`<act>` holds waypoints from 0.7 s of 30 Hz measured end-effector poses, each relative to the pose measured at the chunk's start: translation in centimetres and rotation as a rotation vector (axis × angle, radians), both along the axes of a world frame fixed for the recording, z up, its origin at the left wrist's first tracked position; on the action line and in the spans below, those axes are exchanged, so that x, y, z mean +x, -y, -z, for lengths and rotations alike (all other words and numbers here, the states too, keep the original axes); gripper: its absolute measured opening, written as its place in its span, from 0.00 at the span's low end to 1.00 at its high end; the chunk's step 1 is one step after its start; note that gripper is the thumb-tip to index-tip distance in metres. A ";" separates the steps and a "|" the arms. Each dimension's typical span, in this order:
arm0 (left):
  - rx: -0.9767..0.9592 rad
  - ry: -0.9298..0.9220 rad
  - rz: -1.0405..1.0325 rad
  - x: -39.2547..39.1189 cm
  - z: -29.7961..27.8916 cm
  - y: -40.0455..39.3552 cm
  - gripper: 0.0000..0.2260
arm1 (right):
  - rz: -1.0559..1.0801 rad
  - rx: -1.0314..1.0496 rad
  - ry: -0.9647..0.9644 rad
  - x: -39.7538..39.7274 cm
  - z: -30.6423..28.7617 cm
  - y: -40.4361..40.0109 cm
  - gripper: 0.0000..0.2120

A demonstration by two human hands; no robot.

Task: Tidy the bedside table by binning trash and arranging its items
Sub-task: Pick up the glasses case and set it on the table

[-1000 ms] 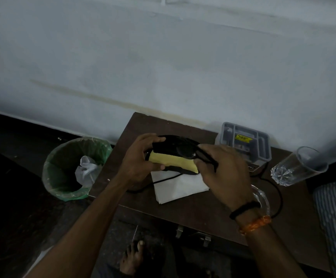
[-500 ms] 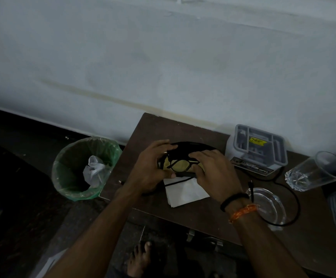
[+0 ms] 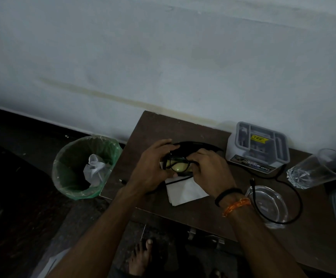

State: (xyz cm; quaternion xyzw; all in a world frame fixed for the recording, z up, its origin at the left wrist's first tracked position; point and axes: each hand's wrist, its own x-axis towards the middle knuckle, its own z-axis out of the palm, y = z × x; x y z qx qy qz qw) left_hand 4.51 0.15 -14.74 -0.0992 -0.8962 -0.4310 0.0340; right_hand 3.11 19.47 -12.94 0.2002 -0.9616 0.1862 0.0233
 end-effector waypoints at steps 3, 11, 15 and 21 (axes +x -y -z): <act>-0.023 0.001 -0.001 0.0 0.1 0.0 0.36 | -0.007 -0.022 -0.006 0.2 0.1 0.0 0.14; -0.009 0.001 0.009 -0.1 0.3 0.0 0.29 | 0.044 -0.130 -0.079 0.7 -1.0 -0.9 0.13; -0.051 -0.022 -0.001 0.0 0.3 -0.1 0.23 | 0.187 -0.295 -0.297 1.0 -2.3 -2.2 0.09; -0.196 -0.038 0.031 0.2 0.3 -0.1 0.27 | 0.180 -0.131 -0.192 0.6 -0.9 -4.0 0.19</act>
